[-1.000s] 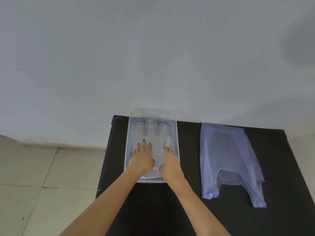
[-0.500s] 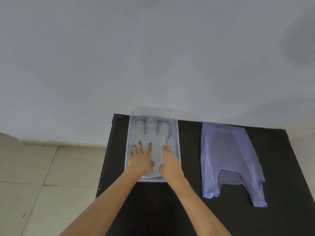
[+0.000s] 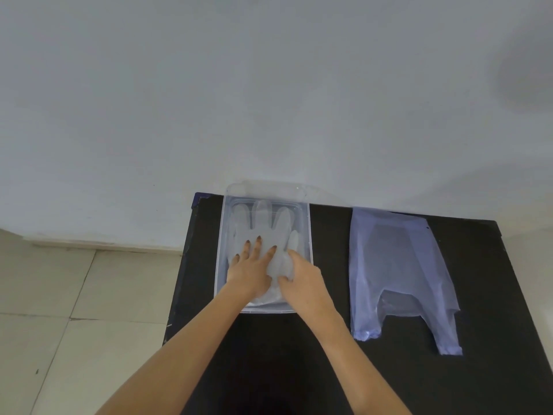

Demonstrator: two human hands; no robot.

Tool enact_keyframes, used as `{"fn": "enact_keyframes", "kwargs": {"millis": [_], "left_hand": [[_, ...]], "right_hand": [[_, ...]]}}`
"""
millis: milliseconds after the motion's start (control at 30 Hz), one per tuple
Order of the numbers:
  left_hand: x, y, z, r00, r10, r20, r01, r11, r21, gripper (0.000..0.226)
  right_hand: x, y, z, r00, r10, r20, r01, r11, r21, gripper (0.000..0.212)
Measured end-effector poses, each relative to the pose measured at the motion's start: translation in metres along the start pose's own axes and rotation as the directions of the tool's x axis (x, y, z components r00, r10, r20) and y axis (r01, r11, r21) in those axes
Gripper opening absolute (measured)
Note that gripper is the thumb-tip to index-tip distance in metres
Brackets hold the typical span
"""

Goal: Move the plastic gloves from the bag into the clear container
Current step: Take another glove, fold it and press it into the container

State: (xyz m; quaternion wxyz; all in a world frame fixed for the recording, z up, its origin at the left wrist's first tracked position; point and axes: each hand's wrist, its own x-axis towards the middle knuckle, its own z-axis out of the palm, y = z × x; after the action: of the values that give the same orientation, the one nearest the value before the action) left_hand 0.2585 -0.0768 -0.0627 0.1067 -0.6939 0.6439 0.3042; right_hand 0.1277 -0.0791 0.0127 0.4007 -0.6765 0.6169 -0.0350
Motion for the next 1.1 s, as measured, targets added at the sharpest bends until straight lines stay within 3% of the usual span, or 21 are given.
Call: {"fn": "enact_keyframes", "kwargs": {"millis": [133,233,400,700,1100], "left_hand": [[0.0,-0.001,0.001,1.0,0.007,-0.016,-0.007,1.0,-0.009,0.078],[-0.001,-0.001,-0.003,0.996,0.008,-0.093,-0.017,0.995,-0.095,0.065],[-0.005,0.009,-0.01,0.935,0.047,-0.351,-0.153,0.948,-0.279,0.04],[0.008,0.028,-0.001,0.971,0.086,-0.223,-0.141,0.96,-0.24,0.053],[0.008,0.033,0.004,0.97,0.076,-0.231,-0.139,0.952,-0.271,0.051]], "right_hand": [[-0.024,0.007,-0.02,0.969,-0.03,-0.243,0.043,0.998,0.049,0.029],[-0.024,0.022,-0.027,0.919,-0.003,-0.394,0.042,0.995,0.09,0.017],[-0.016,0.041,-0.026,0.955,0.143,-0.261,-0.096,0.978,0.183,0.027],[-0.012,0.044,-0.022,0.967,0.173,-0.189,-0.128,0.965,0.229,0.016],[-0.011,0.047,-0.02,0.97,0.13,-0.207,-0.09,0.977,0.196,0.014]]}}
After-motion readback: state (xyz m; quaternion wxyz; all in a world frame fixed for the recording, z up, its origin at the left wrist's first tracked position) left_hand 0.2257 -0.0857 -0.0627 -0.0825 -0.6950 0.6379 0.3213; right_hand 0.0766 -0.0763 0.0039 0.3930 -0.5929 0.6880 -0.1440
